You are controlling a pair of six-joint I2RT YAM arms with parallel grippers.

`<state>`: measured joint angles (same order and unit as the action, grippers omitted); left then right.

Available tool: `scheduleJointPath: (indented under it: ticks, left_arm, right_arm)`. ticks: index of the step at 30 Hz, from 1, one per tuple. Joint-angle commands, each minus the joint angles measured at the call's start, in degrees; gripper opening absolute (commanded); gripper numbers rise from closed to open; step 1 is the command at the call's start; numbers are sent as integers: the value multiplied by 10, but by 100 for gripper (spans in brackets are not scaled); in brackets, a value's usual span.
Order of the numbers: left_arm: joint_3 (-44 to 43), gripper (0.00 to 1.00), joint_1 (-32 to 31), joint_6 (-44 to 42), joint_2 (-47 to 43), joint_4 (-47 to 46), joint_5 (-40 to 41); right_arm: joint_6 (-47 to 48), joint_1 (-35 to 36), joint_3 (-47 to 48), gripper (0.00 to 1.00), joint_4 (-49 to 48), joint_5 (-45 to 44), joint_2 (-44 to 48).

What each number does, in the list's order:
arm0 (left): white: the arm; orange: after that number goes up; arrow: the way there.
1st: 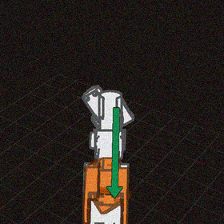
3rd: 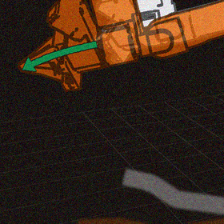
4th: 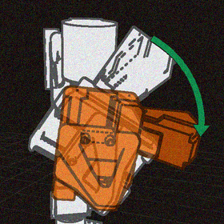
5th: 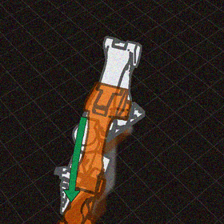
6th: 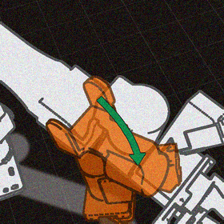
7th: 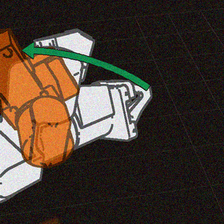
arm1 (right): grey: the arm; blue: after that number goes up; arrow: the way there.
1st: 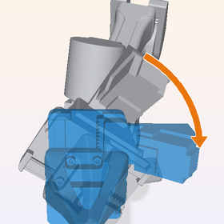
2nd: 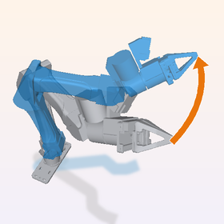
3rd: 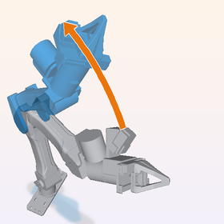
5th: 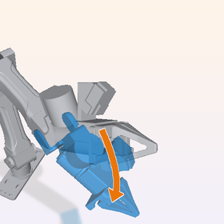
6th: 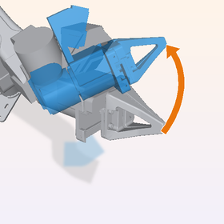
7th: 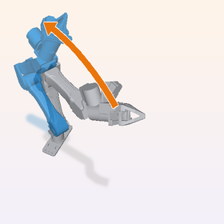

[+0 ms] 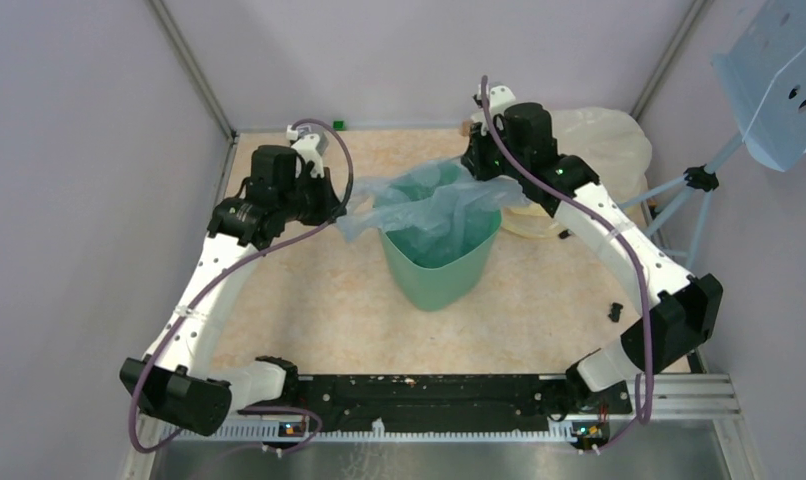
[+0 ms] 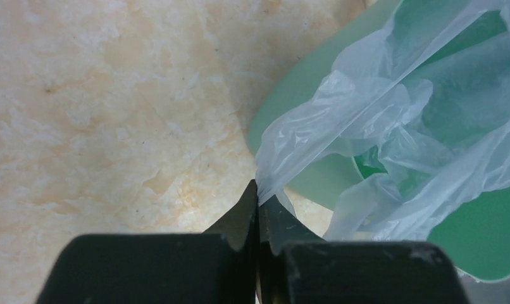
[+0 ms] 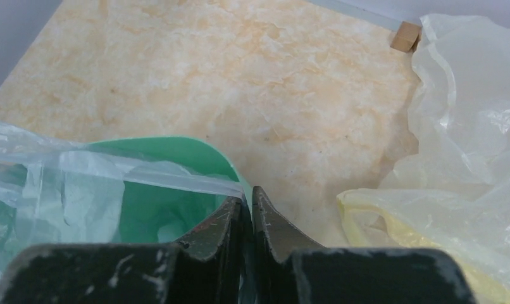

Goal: Put the trash bags into the trash bin

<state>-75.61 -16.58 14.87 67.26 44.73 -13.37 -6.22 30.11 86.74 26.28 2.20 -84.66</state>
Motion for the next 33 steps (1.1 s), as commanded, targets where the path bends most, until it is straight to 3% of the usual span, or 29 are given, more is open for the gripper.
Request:
scheduleJointPath:
  ticks: [1,11,15,19,22,27,33]
  left_arm:
    - [-9,0,11,-8,25,-36,15]
    - [26,0,30,-15,70,-40,-18]
    - [62,1,30,-8,66,-45,-64]
    - [96,2,30,0,70,-50,-118]
    - [112,2,30,1,78,-51,-138]
    - [99,7,31,10,64,-45,-119]
    - [71,12,32,40,19,-32,-50]
  right_arm:
    - [-18,-22,40,5,-41,33,-22]
    - [-47,-52,22,6,-34,109,-73]
    - [-68,-72,7,17,-26,160,-72]
    - [-74,-89,22,23,-8,166,-60]
    - [-65,-94,45,34,20,154,-48]
    - [-59,-97,60,58,36,99,1]
    - [-64,-108,69,62,48,74,54]
